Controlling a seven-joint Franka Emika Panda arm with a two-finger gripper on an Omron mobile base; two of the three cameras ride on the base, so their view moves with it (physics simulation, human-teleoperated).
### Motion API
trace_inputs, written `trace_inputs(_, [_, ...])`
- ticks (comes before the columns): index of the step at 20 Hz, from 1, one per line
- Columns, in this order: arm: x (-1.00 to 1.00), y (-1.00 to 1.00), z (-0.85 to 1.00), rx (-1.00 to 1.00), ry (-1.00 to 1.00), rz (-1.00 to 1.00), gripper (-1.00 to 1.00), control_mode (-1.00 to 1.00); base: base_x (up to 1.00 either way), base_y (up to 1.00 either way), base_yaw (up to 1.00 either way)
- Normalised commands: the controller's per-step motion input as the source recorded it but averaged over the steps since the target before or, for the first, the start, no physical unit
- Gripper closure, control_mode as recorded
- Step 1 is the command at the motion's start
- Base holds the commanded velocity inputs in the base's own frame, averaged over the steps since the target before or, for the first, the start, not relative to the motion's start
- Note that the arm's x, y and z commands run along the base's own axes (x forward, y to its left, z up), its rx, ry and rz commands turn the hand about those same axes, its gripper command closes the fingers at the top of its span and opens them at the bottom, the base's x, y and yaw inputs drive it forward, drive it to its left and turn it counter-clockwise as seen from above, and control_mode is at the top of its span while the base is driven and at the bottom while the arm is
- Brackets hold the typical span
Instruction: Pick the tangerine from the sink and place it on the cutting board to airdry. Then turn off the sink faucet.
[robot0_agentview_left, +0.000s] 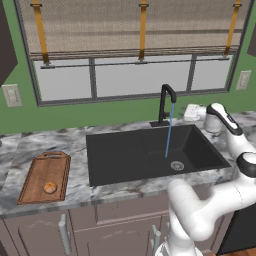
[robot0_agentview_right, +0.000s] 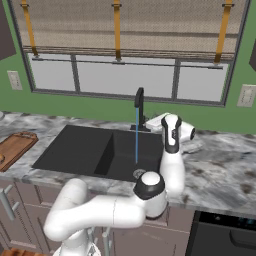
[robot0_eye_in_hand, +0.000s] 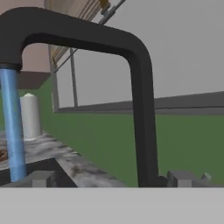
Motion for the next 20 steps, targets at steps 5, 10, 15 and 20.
trace_inputs(5, [0.27, 0.0, -0.17, 0.03, 0.01, 0.02, -1.0, -1.0, 0.0, 0.0, 0.0])
trace_inputs(10, [0.29, 0.0, -0.16, 0.03, 0.0, 0.04, -1.0, -1.0, 0.0, 0.0, 0.0])
trace_inputs(15, [0.36, -0.03, -0.11, 0.05, 0.0, 0.05, -1.0, -1.0, 0.0, 0.0, 0.0])
trace_inputs(20, [0.37, -0.02, -0.1, 0.05, 0.0, 0.06, -1.0, -1.0, 0.0, 0.0, 0.0])
